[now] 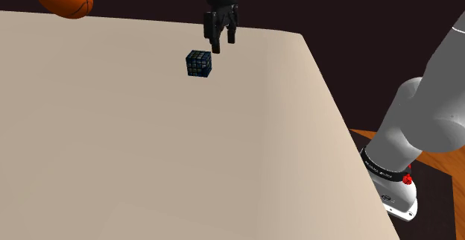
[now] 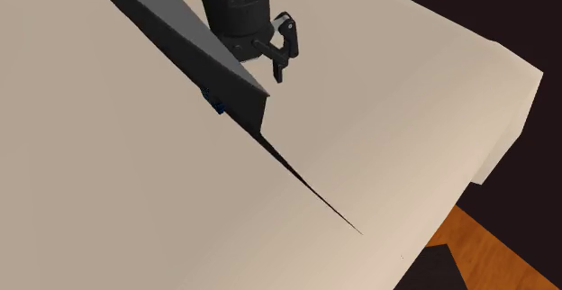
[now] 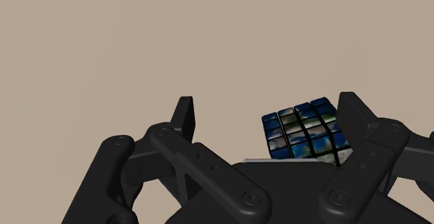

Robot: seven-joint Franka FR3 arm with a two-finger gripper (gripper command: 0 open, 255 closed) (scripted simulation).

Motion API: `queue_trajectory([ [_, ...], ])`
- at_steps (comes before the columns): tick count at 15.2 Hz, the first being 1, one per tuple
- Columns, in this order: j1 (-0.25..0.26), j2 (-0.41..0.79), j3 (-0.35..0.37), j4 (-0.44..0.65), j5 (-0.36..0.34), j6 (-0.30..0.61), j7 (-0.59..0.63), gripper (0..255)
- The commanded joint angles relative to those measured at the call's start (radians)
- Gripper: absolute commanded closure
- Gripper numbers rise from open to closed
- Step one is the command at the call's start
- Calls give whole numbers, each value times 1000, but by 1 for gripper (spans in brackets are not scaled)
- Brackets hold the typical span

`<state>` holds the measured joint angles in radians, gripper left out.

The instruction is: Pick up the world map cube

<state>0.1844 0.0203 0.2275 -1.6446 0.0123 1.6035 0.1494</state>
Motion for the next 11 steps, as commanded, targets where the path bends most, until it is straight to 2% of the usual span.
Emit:
queue_trajectory([
  [1, 16, 70, 15, 85, -11, -15, 22, 0],
  [4, 48, 184, 34, 236, -34, -51, 55, 0],
  [11, 43, 167, 32, 118, -30, 50, 51, 0],
])
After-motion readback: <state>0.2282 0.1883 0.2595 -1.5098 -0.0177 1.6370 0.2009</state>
